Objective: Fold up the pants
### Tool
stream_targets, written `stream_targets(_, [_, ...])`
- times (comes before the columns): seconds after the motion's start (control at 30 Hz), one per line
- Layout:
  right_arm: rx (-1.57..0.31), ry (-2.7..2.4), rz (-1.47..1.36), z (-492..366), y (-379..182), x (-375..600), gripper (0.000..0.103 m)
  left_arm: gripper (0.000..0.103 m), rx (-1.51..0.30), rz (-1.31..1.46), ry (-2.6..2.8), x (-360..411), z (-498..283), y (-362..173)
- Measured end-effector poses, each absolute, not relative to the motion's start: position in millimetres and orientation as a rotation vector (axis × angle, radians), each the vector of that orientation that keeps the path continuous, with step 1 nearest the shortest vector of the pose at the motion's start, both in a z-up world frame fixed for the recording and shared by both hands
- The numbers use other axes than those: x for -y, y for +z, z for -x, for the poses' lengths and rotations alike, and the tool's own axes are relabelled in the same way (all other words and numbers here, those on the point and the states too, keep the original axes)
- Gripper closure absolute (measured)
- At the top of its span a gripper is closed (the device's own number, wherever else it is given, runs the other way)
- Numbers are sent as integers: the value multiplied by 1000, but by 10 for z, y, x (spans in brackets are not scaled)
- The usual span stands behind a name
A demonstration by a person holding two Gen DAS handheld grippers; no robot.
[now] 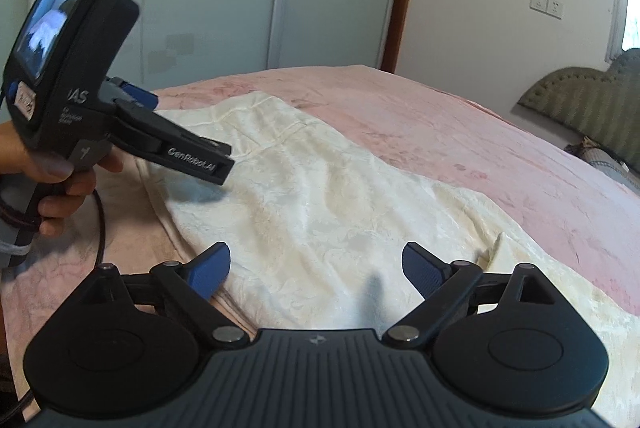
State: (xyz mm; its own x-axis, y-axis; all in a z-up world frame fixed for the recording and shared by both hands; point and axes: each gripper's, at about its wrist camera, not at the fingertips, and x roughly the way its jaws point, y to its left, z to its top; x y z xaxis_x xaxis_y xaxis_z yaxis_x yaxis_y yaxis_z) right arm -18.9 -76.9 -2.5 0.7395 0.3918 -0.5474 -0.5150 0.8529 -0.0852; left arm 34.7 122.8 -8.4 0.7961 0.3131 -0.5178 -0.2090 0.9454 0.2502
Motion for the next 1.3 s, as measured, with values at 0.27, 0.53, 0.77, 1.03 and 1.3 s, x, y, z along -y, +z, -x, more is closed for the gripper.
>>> stream_targets(0.27, [-486, 242, 165, 89, 59, 1065, 9, 1, -612, 19, 312, -1625, -289, 12])
stream_targets(0.53, [-496, 74, 124, -54, 26, 1701, 9, 1, -550, 105, 208, -1639, -209, 182])
stream_targets(0.77, [-682, 14, 385, -687, -294, 1593, 0, 1, -567, 97, 187, -1564, -233, 150])
stream_targets(1.03, [-443, 167, 436, -155, 16, 1029, 0, 4, -565, 234, 278, -1900, -196, 193])
stream_targets(1.3, [-257, 624, 644, 550, -128, 16, 0, 5, -662, 440, 231, -2251, -82, 159])
